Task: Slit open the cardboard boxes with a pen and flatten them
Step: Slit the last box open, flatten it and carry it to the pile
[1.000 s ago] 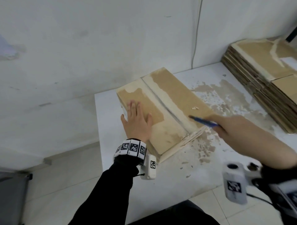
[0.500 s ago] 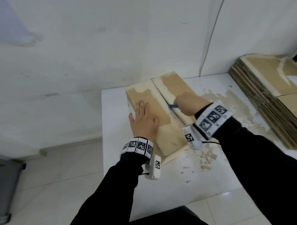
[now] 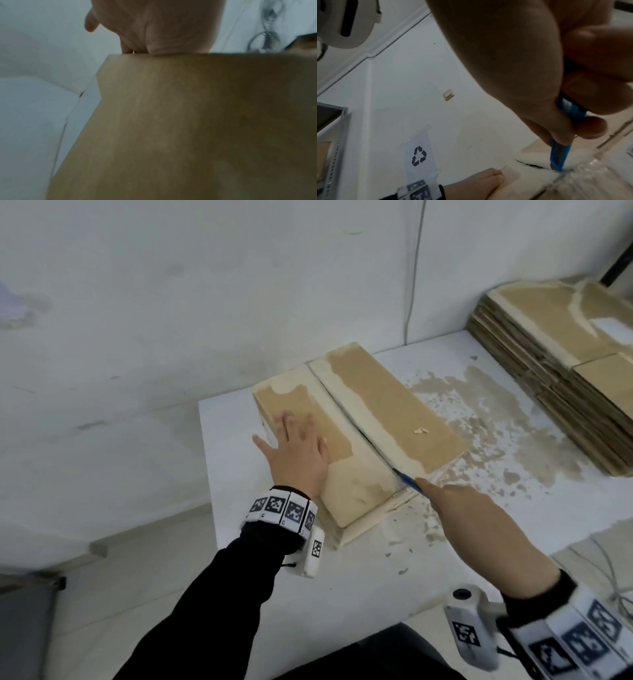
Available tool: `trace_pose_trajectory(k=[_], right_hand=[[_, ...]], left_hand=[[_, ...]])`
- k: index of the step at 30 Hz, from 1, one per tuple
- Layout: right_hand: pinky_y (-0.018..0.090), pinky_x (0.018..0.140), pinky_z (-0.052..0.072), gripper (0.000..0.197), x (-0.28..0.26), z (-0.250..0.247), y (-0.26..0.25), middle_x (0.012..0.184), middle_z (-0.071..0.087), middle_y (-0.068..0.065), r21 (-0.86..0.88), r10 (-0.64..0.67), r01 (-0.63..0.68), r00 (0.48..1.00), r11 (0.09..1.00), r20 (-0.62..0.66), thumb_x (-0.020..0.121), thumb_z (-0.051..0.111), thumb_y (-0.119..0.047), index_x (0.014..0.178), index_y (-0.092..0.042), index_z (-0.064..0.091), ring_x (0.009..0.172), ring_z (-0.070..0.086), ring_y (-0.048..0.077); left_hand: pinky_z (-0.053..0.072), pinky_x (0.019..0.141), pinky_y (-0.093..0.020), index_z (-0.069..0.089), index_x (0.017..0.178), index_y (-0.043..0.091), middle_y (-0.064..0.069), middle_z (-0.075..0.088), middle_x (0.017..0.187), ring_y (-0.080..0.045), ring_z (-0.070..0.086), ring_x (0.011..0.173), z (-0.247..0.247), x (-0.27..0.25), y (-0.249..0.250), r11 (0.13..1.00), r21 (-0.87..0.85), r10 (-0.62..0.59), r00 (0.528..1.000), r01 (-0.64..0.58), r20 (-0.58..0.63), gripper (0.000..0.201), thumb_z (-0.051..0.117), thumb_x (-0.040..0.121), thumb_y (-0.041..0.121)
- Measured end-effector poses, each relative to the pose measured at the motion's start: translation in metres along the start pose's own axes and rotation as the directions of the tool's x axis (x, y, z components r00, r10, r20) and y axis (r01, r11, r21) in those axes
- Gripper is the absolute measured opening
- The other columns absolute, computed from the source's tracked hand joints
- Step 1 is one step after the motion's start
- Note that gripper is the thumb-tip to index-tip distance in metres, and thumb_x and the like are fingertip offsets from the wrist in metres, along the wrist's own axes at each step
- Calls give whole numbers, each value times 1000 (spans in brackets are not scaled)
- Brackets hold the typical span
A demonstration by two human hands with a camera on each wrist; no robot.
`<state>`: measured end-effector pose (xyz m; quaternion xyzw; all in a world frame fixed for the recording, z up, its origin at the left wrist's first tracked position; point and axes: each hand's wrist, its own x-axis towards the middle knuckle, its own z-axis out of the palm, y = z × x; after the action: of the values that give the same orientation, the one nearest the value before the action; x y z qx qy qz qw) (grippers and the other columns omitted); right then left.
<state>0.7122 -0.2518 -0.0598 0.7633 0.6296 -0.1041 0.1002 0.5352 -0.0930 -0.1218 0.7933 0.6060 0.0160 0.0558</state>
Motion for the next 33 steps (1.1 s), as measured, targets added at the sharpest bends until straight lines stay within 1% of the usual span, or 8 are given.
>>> trace_pose_trajectory(k=[2,5,10,16,23,26,29,33], right_hand=[[24,44,23,61,-5,4,-2,68,31,-8,41,31,-31,999,999,6,93,35,1,147,-25,22,53,29,6],[23,43,22,59,-7,9,-3,69,34,-7,86,52,-52,999,995,-2,95,35,0,147,-24,23,53,29,6],[24,44,15,62,-8,7,-14,70,28,-1,22,93,-92,994,996,-53,95,32,1,151,-18,15,52,22,9],[25,53,36,53,9,1,-1,74,45,1,236,26,-24,1000,971,-6,95,34,0,142,-24,35,63,47,19],[15,45,32,39,-17,9,29,77,63,10,680,-11,-30,998,732,56,101,36,-13,134,-28,51,41,40,3],[17,44,29,39,-16,20,25,61,47,-7,870,-41,-101,990,482,138,101,37,-15,136,-29,49,42,32,4],[19,41,25,37,-29,22,23,59,41,-7,948,-308,-148,922,282,236,101,41,-12,130,-32,54,45,25,8],[21,46,36,42,-44,15,47,70,59,-3,848,-121,7,990,530,67,98,46,-17,117,-54,54,45,40,6]], left_hand=[[14,109,-60,34,143,21,-13,27,150,-33,23,140,-3,2,3,955,36,296,955,-295,-19,44,25,101,31],[27,102,-38,58,120,10,-12,55,126,-29,51,118,-2,8,12,648,-45,757,650,-760,-69,41,31,96,29],[35,96,-36,57,118,12,-4,55,116,-22,48,109,-2,22,14,527,-19,849,527,-850,-47,41,34,92,36],[34,93,-39,53,95,16,0,48,99,-21,43,96,-2,27,28,559,-91,817,567,-824,-107,36,35,89,45],[30,97,-35,51,91,13,0,51,91,-20,44,89,0,30,29,542,-167,780,567,-824,-264,34,38,92,44],[28,95,-34,49,92,14,2,49,90,-18,43,88,1,29,26,557,-146,769,573,-818,-283,36,38,92,48],[27,92,-34,48,90,14,1,49,90,-18,41,87,-2,28,28,571,-157,742,588,-806,-323,38,38,92,50],[29,92,-35,52,94,12,-3,51,99,-21,43,96,-1,30,31,573,-93,784,577,-814,-229,42,39,91,52]])
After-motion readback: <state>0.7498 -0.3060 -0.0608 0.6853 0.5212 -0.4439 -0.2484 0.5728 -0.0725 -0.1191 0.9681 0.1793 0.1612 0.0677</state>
